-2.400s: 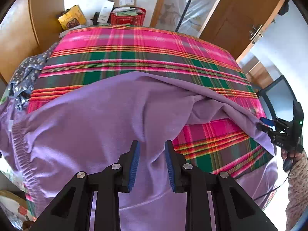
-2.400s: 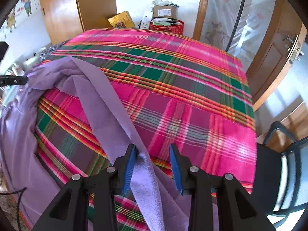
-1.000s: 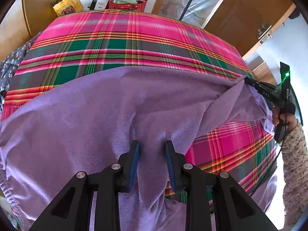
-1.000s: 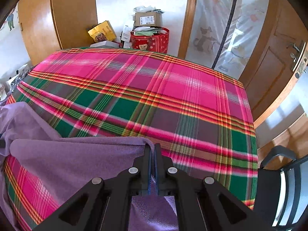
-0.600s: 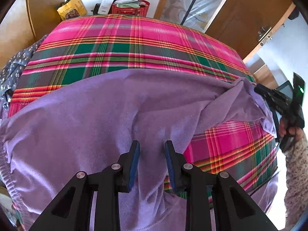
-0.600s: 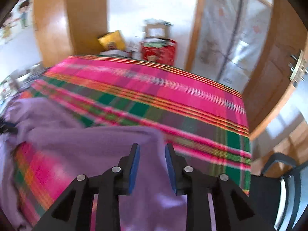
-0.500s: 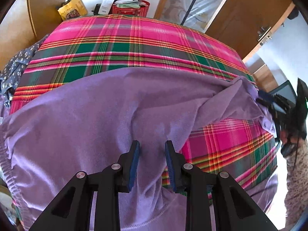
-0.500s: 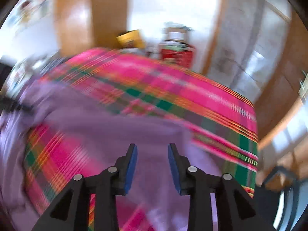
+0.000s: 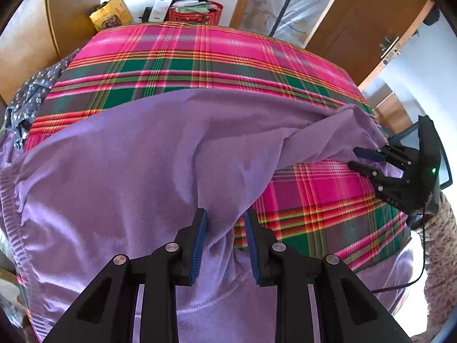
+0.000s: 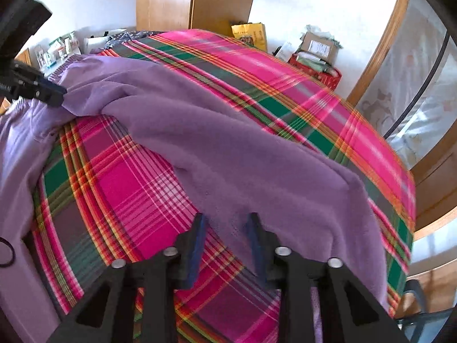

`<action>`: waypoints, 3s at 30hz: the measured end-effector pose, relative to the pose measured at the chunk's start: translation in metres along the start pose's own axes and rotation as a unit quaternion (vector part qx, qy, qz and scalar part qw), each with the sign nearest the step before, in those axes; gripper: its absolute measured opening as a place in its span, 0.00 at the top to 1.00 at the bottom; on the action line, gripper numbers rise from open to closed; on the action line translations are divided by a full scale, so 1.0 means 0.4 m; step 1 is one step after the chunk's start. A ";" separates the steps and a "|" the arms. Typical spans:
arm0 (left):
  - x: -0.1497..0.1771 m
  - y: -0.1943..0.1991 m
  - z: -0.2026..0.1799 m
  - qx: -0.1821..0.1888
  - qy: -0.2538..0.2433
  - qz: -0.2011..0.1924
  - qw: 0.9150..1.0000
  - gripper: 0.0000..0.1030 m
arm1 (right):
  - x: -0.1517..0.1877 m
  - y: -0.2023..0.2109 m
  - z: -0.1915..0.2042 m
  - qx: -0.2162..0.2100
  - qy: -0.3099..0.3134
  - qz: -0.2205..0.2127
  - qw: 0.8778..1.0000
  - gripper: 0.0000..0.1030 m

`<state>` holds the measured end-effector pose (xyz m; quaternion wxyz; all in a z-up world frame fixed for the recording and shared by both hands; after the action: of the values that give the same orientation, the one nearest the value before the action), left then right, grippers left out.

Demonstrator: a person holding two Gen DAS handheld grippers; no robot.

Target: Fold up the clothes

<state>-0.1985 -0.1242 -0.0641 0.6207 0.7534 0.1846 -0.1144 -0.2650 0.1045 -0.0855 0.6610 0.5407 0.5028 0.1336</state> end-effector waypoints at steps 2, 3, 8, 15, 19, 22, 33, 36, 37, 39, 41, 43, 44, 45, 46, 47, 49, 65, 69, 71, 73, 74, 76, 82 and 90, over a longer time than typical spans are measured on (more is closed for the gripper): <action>0.010 0.006 -0.005 -0.005 -0.004 -0.001 1.000 0.73 | 0.006 0.002 -0.006 0.003 -0.006 0.000 1.000 0.94; 0.013 0.008 -0.007 -0.008 -0.008 -0.001 1.000 0.73 | 0.009 0.005 -0.010 0.008 -0.008 0.002 1.000 0.95; 0.015 0.002 -0.005 -0.010 -0.010 0.003 1.000 0.73 | 0.017 0.062 -0.024 0.020 -0.013 -0.012 1.000 0.96; 0.019 -0.002 -0.007 0.001 -0.004 0.016 1.000 0.73 | 0.060 0.143 -0.067 0.043 -0.013 -0.014 0.999 0.96; 0.026 -0.012 0.001 0.003 0.002 0.026 1.000 0.73 | 0.097 0.126 -0.065 0.044 -0.008 0.007 0.999 0.96; 0.030 -0.021 -0.002 0.008 0.007 0.034 0.999 0.73 | 0.125 0.112 -0.063 0.044 -0.004 0.023 0.999 0.96; 0.048 -0.006 -0.041 -0.001 -0.039 0.032 0.999 0.73 | 0.077 0.158 -0.148 0.078 -0.081 -0.029 0.993 0.96; 0.059 -0.002 -0.058 -0.017 -0.067 0.026 0.997 0.73 | 0.045 0.172 -0.163 0.089 -0.095 -0.048 0.990 0.96; 0.061 0.001 -0.065 -0.018 -0.074 0.023 0.997 0.73 | 0.035 0.176 -0.168 0.089 -0.101 -0.053 0.989 0.96; 0.061 0.013 -0.080 -0.018 -0.084 0.013 0.996 0.73 | 0.016 0.183 -0.179 0.090 -0.114 -0.063 0.987 0.96; 0.059 0.027 -0.098 -0.018 -0.095 0.000 0.995 0.73 | 0.002 0.189 -0.186 0.089 -0.127 -0.066 0.986 0.96; 0.065 0.033 -0.118 -0.018 -0.110 -0.008 0.994 0.73 | -0.008 0.191 -0.196 0.086 -0.142 -0.068 0.984 0.96; 0.069 0.030 -0.127 -0.021 -0.120 -0.010 0.992 0.73 | -0.013 0.192 -0.200 0.084 -0.150 -0.070 0.983 0.96; 0.073 0.027 -0.136 -0.026 -0.132 -0.013 0.991 0.73 | -0.019 0.193 -0.205 0.085 -0.155 -0.073 0.982 0.96; 0.076 0.021 -0.143 -0.032 -0.138 -0.014 0.990 0.73 | -0.026 0.197 -0.207 0.086 -0.158 -0.077 0.981 0.96; 0.077 0.014 -0.149 -0.037 -0.142 -0.014 0.989 0.73 | -0.033 0.201 -0.207 0.087 -0.161 -0.081 0.980 0.96; 0.072 -0.002 -0.149 -0.075 -0.160 -0.024 0.984 0.73 | -0.043 0.208 -0.208 0.088 -0.166 -0.086 0.978 0.96; 0.054 -0.027 -0.122 -0.081 -0.160 -0.019 0.984 0.81 | -0.055 0.218 -0.211 0.082 -0.184 -0.097 0.975 0.96; 0.051 -0.009 -0.096 -0.050 -0.129 -0.012 0.990 0.89 | 0.001 0.194 -0.200 0.083 -0.175 -0.069 0.979 0.96; 0.052 -0.006 -0.082 -0.039 -0.115 -0.009 0.993 0.89 | 0.030 0.179 -0.194 0.081 -0.173 -0.053 0.980 0.96; 0.052 -0.005 -0.076 -0.027 -0.101 -0.006 0.994 0.89 | 0.058 0.164 -0.181 0.079 -0.169 -0.039 0.982 0.96; 0.053 -0.004 -0.076 -0.022 -0.098 -0.005 0.995 0.89 | 0.072 0.158 -0.174 0.080 -0.164 -0.034 0.983 0.96; 0.056 -0.001 -0.077 -0.011 -0.093 -0.004 0.996 0.89 | 0.093 0.151 -0.158 0.084 -0.152 -0.024 0.985 0.96; 0.078 -0.015 -0.080 0.002 -0.103 0.018 0.995 0.89 | 0.134 0.125 -0.116 0.081 -0.121 -0.001 0.989 0.95; 0.078 0.006 -0.093 0.003 -0.114 0.025 0.993 0.89 | 0.178 0.144 -0.094 0.045 -0.138 0.003 0.989 0.93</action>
<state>-0.1713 -0.0839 -0.0667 0.6381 0.7416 0.0935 -0.1844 -0.2418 0.1995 -0.0701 0.6985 0.5847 0.4109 0.0367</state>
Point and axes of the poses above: each gripper's, at about its wrist camera, not at the fingertips, and y roughly against the way its jaws point, z to its left, x to its underside, the point moved 10 cm from there along -y, roughly the way its jaws point, and after that the axes turned 3 degrees about -x, right-handed, at the moved point
